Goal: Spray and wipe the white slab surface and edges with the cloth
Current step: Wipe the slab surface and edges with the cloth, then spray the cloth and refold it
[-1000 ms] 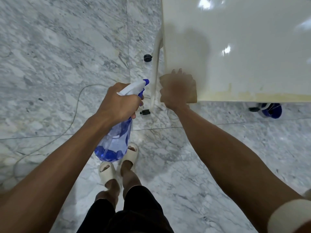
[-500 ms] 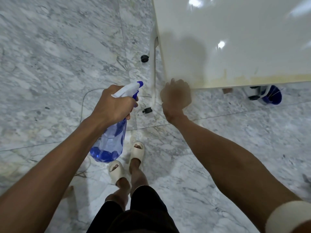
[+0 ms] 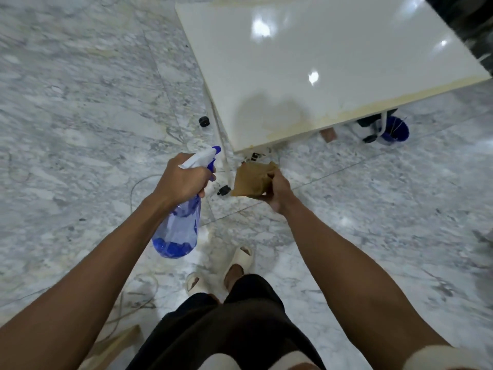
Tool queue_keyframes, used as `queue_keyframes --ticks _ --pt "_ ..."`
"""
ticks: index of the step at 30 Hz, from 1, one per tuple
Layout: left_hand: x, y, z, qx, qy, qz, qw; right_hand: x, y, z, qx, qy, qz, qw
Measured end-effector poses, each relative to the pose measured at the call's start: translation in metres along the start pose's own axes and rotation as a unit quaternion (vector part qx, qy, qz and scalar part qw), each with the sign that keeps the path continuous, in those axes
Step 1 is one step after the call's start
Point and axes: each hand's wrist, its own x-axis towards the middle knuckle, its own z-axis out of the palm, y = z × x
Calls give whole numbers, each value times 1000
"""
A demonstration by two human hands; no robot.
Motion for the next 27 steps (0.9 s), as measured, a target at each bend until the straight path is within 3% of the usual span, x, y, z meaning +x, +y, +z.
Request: queue_keyframes --ticks 3,7,11,17,27 --pt "-3 14 10 7 -7 5 1000 -9 -29 -13 139 -67 -9 988" --pt "7 35 32 15 -10 10 1000 -12 -67 -32 229 -129 -39 964" --pt "32 53 61 20 12 2 1000 13 -101 -66 239 -128 -64 960" --pt "77 100 118 4 62 -4 998 66 -172 -107 239 -125 -4 963" --pt "145 158 157 -83 157 -8 984 126 -282 -78 168 -254 34 952"
